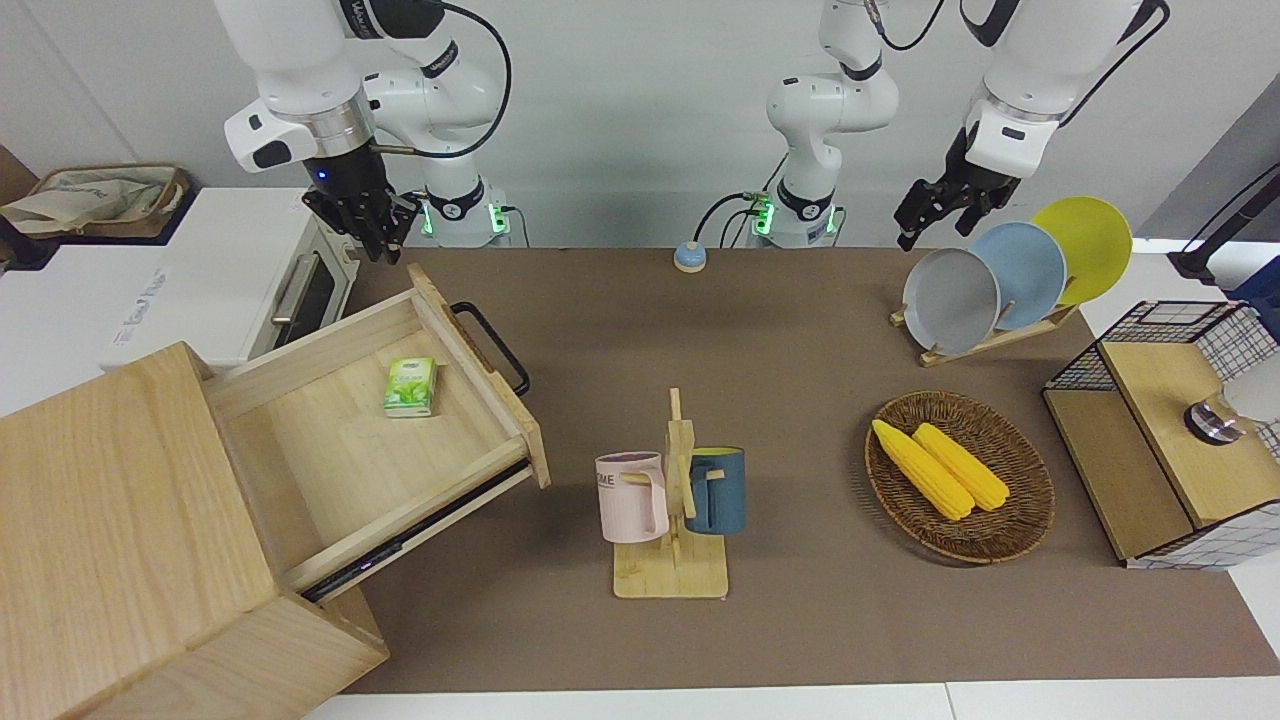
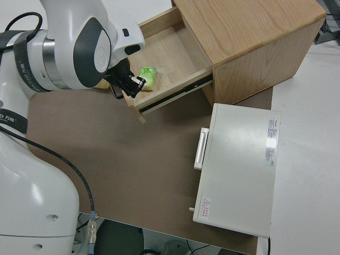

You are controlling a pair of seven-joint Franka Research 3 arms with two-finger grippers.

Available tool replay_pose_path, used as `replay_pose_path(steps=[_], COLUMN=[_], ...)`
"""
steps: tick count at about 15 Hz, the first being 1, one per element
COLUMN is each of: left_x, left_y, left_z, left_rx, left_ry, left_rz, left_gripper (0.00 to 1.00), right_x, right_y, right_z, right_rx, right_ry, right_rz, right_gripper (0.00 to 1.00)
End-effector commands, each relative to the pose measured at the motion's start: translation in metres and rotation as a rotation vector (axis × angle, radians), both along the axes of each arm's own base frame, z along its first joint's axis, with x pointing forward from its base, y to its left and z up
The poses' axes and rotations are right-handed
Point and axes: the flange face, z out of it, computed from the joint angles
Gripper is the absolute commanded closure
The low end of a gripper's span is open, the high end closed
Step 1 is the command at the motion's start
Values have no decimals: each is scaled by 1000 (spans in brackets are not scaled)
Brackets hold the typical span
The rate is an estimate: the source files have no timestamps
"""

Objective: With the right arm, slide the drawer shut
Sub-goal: 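Move the right gripper toward the front edge of the open wooden drawer, then push the drawer front away from the robot with the right gripper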

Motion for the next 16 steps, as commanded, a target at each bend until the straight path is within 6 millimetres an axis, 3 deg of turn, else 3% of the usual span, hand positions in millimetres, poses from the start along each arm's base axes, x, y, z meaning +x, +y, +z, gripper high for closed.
replay_pose_path(steps=[1,9,16], left_x=[-4,-4,-4], left_y=[2,2,2], left_z=[5,5,5], left_rx=[-1,-1,-1], left_ry=[3,3,3], left_rz=[-6,-6,-6], left_gripper=[7,7,7], right_x=[-1,-17,-17], right_y=[20,89,136], right_z=[2,-5,-47], right_rx=[27,43,39], right_ry=[22,49,35], right_rz=[-112,-368,-452], right_gripper=[942,992,992])
